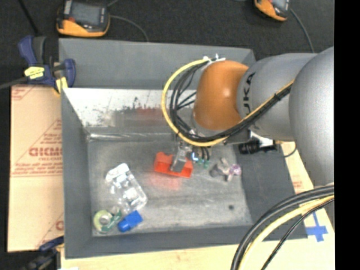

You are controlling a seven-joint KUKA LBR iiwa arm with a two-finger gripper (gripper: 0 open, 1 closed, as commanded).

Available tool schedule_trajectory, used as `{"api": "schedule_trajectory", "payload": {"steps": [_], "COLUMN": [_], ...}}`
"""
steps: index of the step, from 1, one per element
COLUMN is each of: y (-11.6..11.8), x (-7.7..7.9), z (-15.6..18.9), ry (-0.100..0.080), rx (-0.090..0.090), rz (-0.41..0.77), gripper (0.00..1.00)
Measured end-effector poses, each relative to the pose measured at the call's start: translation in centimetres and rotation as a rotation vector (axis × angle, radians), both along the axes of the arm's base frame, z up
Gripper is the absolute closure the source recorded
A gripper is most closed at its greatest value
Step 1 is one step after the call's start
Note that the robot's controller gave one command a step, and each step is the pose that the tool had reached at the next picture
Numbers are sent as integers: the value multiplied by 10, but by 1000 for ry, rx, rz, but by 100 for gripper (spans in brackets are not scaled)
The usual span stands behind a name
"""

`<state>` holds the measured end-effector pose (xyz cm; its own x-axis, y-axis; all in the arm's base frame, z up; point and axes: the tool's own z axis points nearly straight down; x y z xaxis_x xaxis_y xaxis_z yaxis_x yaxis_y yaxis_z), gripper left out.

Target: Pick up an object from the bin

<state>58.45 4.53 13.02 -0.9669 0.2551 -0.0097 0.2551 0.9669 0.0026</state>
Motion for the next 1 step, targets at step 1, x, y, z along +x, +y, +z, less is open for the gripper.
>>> {"api": "schedule_trajectory", "payload": {"steps": [1], "y": [17], "x": [21], "z": [142], "ry": [-3], "rx": [1], "rz": [-10], "gripper": [100]}}
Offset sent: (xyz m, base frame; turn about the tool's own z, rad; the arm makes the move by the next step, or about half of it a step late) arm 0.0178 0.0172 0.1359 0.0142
